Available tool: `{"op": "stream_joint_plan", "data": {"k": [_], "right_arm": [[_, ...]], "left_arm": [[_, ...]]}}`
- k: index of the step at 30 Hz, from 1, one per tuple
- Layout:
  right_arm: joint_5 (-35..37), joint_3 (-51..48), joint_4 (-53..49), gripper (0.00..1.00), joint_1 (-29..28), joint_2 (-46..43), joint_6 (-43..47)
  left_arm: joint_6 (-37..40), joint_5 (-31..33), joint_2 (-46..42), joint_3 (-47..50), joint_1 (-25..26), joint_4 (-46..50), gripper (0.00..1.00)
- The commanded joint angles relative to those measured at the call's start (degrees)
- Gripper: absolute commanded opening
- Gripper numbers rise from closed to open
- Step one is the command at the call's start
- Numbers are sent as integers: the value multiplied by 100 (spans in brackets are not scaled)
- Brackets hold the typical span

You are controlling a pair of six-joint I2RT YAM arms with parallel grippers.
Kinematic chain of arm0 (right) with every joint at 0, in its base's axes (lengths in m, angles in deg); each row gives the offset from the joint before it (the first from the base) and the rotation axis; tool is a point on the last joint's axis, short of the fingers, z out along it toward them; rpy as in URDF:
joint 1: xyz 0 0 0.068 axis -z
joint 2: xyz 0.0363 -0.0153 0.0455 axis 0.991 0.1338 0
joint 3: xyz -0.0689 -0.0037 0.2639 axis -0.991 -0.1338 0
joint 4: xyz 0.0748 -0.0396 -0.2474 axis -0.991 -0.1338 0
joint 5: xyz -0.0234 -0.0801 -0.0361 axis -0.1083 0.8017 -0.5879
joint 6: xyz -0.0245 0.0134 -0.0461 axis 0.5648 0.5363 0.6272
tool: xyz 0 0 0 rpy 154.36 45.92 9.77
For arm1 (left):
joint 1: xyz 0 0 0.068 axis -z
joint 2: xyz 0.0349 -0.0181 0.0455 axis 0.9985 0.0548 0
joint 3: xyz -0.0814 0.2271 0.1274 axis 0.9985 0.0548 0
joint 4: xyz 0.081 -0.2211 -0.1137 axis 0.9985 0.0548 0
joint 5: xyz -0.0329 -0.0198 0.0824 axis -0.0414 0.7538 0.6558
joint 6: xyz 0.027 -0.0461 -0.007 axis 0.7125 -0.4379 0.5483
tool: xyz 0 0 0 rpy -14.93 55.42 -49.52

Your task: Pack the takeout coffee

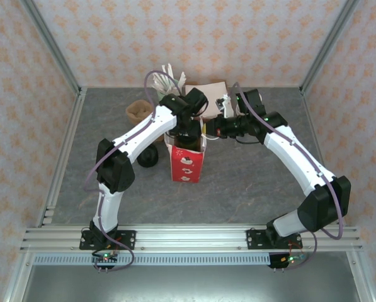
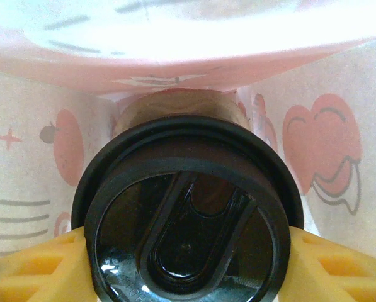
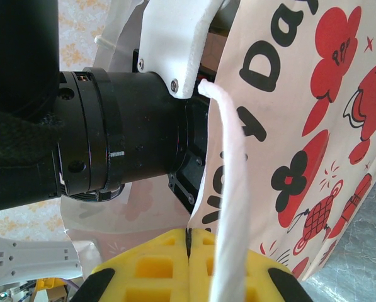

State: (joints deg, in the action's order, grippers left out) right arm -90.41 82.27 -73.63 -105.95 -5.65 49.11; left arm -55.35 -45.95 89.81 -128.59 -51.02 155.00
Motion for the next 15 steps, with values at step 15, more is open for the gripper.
{"op": "stream_joint_plan", "data": {"k": [15], "right_arm": [[-167,-63,-109,0,72,41,-31]], "left_arm": [[70,60,508,-126,-41,294,56]]}}
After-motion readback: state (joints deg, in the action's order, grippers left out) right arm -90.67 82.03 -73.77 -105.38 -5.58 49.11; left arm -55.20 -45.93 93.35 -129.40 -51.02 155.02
